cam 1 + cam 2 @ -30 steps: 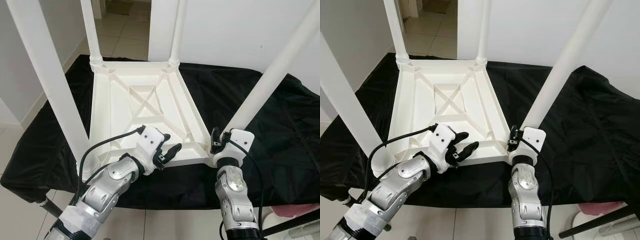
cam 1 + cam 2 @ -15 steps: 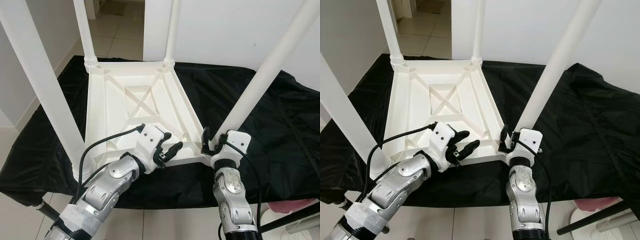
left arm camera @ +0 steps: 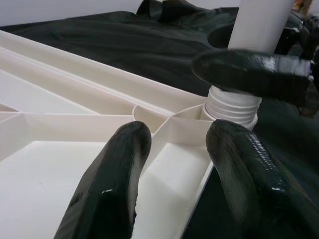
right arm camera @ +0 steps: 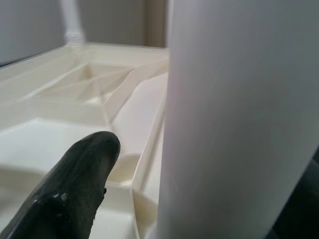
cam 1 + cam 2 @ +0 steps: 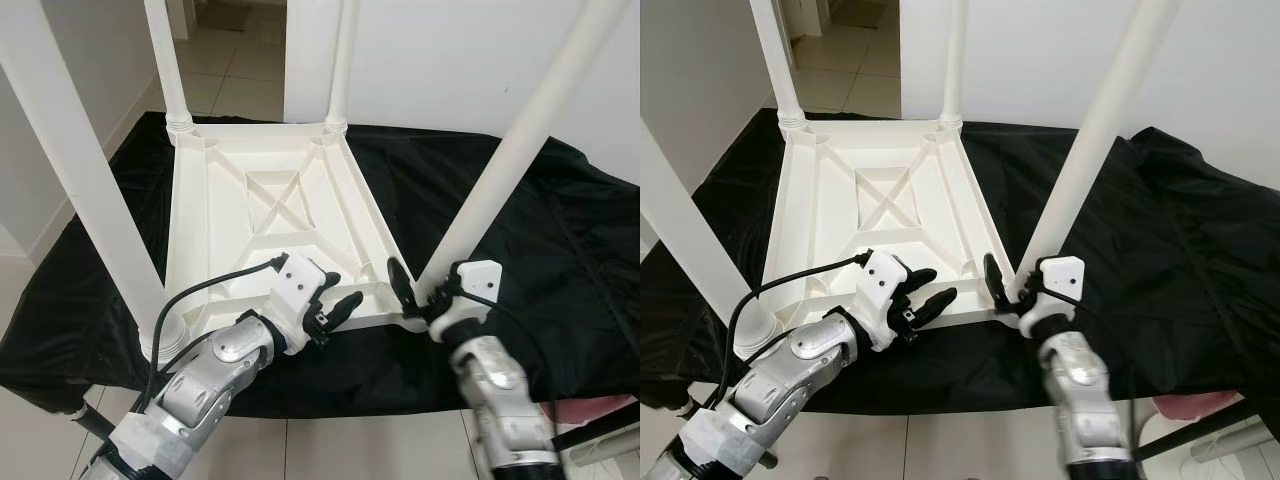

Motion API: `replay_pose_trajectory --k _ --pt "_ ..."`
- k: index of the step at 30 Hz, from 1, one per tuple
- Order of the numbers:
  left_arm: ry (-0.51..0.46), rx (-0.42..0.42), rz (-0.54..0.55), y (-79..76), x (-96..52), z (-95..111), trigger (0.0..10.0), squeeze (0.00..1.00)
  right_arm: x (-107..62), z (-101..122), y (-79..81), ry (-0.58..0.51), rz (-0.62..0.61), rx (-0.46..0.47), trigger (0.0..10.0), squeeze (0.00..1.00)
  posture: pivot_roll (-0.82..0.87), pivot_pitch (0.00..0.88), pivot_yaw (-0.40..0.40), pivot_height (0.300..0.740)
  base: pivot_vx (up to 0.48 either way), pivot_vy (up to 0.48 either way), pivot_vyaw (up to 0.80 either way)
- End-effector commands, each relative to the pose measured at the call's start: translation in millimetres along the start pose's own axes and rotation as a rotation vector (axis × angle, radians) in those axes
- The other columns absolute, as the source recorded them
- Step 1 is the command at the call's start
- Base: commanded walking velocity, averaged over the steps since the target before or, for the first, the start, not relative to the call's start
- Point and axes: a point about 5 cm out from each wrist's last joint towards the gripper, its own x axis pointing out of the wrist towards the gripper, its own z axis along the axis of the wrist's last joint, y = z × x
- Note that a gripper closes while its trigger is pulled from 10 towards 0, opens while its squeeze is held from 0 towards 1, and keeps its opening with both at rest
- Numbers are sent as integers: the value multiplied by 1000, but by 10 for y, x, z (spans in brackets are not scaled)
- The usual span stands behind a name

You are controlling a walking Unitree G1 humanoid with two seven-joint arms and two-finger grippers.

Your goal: Building children table

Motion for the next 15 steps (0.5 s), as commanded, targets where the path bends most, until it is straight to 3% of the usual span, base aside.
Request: replay_pose_trajectory --k 1,3,10,11,12,13,14,15 --pt "9 3 -238 -140 -10 -2 10000 0 -1 -23 -18 12 89 8 10000 0 -19 0 -66 740 0 0 0" --pt "10 4 -237 -139 -7 -1 10000 0 1 -31 -45 30 156 13 10000 0 -14 0 -65 740 0 0 0" --pt "23 33 -254 -159 5 2 10000 0 128 -22 -189 58 218 -41 10000 0 -9 0 -62 740 0 0 0" --pt "22 30 -253 -159 7 3 10000 0 155 -29 -196 65 236 -53 7922 0 -8 0 -61 740 0 0 0" --pt "21 26 -254 -160 10 8 10000 0 184 -37 -212 73 244 -72 6549 0 -5 0 -62 740 0 0 0" --pt "21 26 -254 -160 10 8 10000 0 184 -37 -212 73 244 -72 6549 0 -5 0 -62 740 0 0 0" --pt "20 25 -255 -163 12 11 10000 0 209 -44 -235 77 249 -83 4784 0 -5 0 -62 740 0 0 0" --pt "20 25 -255 -163 12 11 10000 0 209 -44 -235 77 249 -83 4784 0 -5 0 -62 740 0 0 0"
